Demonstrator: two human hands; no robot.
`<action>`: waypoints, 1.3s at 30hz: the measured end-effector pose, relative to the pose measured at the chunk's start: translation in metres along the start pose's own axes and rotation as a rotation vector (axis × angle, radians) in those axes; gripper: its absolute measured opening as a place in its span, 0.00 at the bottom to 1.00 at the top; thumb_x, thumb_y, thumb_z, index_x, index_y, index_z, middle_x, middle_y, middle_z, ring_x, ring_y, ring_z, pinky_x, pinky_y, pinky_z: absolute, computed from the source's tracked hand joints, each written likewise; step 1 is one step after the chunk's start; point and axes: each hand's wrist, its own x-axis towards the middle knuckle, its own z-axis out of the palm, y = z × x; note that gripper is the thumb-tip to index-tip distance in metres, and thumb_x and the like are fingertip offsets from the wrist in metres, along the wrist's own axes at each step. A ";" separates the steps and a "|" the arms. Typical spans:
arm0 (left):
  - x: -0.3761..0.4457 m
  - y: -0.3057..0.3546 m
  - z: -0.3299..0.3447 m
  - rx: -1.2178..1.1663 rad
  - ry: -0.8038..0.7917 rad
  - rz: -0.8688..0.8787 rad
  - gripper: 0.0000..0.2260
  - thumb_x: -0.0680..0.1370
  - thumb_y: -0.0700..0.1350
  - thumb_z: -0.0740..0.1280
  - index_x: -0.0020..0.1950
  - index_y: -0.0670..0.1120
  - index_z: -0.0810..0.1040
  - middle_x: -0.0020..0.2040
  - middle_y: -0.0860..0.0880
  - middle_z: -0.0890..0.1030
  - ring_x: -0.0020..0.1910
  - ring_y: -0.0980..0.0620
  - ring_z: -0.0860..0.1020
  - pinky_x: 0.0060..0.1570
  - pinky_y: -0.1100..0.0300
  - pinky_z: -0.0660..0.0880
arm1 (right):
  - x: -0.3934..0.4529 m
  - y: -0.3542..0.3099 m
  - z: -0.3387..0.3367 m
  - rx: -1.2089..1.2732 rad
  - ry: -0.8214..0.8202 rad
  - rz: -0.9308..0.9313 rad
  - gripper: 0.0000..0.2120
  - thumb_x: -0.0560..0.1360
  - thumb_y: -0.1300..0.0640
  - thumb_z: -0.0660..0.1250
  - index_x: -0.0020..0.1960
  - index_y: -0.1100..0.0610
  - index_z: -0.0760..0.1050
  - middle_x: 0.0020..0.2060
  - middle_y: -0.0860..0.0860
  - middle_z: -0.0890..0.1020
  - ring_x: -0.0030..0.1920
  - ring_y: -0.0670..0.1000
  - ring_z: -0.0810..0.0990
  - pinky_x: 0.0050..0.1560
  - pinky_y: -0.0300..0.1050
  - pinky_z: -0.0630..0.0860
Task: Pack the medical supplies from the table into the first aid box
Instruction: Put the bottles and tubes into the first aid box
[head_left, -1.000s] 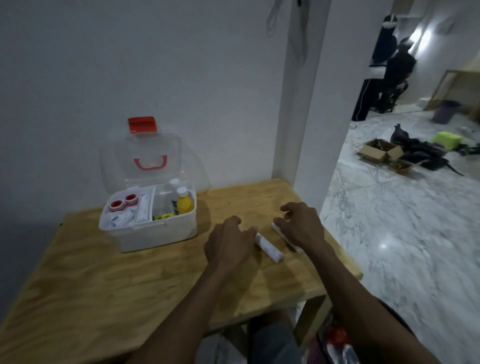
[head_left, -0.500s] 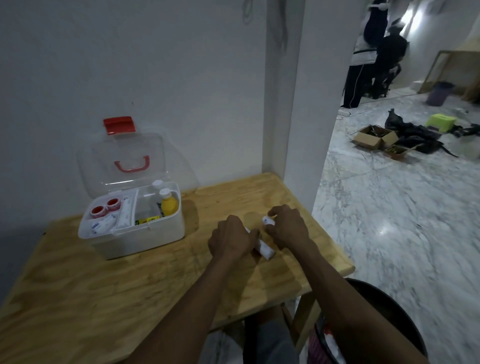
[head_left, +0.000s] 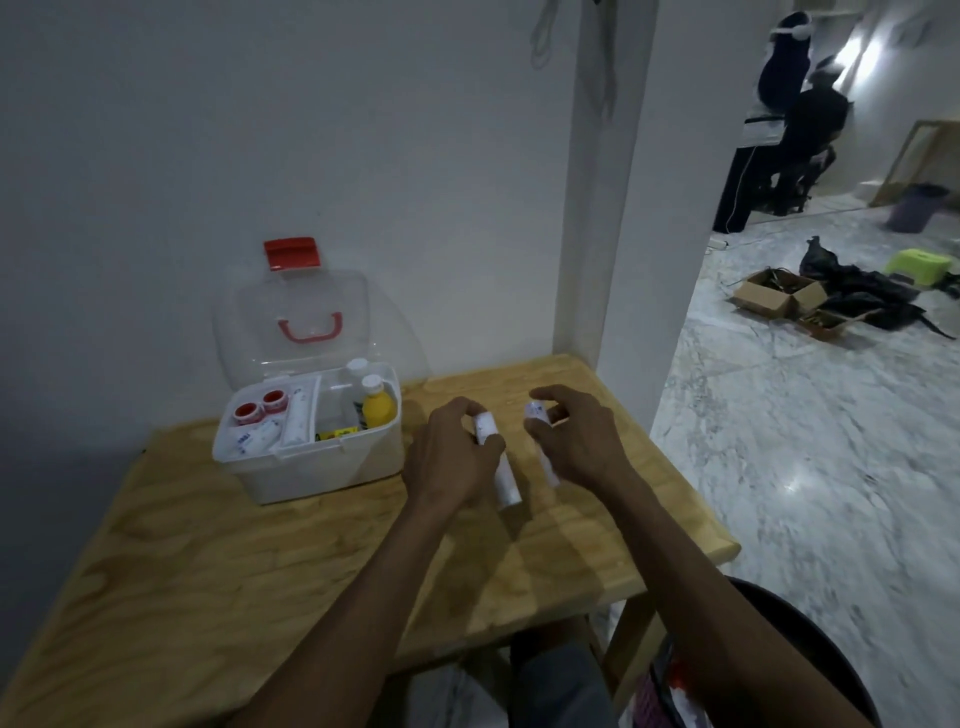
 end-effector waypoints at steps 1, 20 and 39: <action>-0.002 -0.001 -0.011 -0.019 0.038 0.020 0.11 0.70 0.52 0.70 0.51 0.59 0.77 0.42 0.54 0.84 0.44 0.49 0.82 0.42 0.50 0.80 | 0.001 -0.008 0.003 0.023 0.003 -0.018 0.15 0.74 0.53 0.70 0.61 0.52 0.78 0.47 0.50 0.83 0.40 0.41 0.77 0.34 0.24 0.68; 0.037 -0.058 -0.144 -0.148 0.445 0.207 0.12 0.72 0.46 0.74 0.53 0.53 0.78 0.42 0.52 0.85 0.37 0.56 0.82 0.41 0.57 0.80 | 0.029 -0.139 0.081 0.414 0.098 -0.261 0.13 0.71 0.55 0.75 0.54 0.49 0.79 0.42 0.40 0.82 0.44 0.35 0.81 0.44 0.30 0.77; 0.054 -0.091 -0.109 -0.017 0.180 0.161 0.11 0.72 0.44 0.75 0.52 0.50 0.79 0.48 0.46 0.86 0.40 0.53 0.84 0.40 0.52 0.83 | 0.034 -0.105 0.114 0.262 -0.034 -0.223 0.10 0.70 0.56 0.76 0.50 0.52 0.80 0.44 0.43 0.83 0.44 0.40 0.80 0.42 0.32 0.74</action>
